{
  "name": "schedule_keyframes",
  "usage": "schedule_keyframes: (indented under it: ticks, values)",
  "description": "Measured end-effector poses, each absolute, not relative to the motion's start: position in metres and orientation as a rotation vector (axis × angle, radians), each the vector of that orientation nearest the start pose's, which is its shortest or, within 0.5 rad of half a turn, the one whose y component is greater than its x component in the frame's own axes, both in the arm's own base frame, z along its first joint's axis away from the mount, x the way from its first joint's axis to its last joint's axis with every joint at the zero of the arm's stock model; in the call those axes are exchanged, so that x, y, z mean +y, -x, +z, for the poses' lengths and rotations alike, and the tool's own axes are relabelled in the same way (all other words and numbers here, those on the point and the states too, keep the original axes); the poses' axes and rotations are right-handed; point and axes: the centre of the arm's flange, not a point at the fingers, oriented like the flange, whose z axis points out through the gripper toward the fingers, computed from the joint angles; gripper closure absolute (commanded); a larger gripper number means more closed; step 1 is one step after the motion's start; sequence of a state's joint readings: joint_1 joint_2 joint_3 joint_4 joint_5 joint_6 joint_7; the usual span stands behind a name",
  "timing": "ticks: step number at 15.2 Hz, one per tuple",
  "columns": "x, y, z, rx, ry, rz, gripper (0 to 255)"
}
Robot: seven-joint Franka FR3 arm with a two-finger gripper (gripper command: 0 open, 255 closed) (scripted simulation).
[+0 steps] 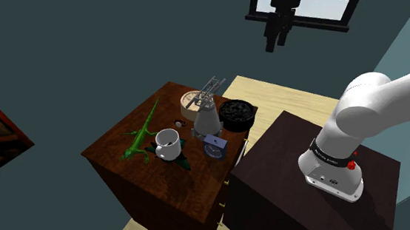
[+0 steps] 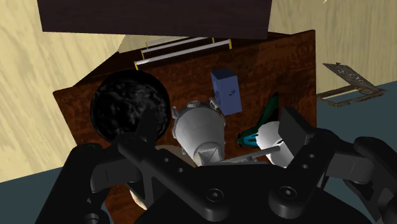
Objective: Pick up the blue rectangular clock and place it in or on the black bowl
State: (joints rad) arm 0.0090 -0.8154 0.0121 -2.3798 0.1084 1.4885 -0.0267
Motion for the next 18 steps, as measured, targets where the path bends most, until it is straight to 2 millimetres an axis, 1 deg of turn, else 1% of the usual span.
schedule_keyframes:
  ticks: [1,4,5,7,10,11,14,18]
  values:
    - [0.02,-0.289,0.582,-0.074,3.039,0.115,0]
    - [0.029,-0.294,0.557,-0.075,3.045,0.108,0]
    - [0.038,-0.295,0.545,-0.075,3.049,0.106,0]
    - [0.043,-0.3,0.525,-0.076,3.055,0.098,0]
    - [0.058,-0.306,0.484,-0.077,3.065,0.089,0]
    - [0.063,-0.31,0.474,-0.077,3.068,0.084,0]
    - [0.076,-0.314,0.437,-0.078,3.078,0.072,0]
    - [0.095,-0.327,0.387,-0.079,3.091,0.057,0]
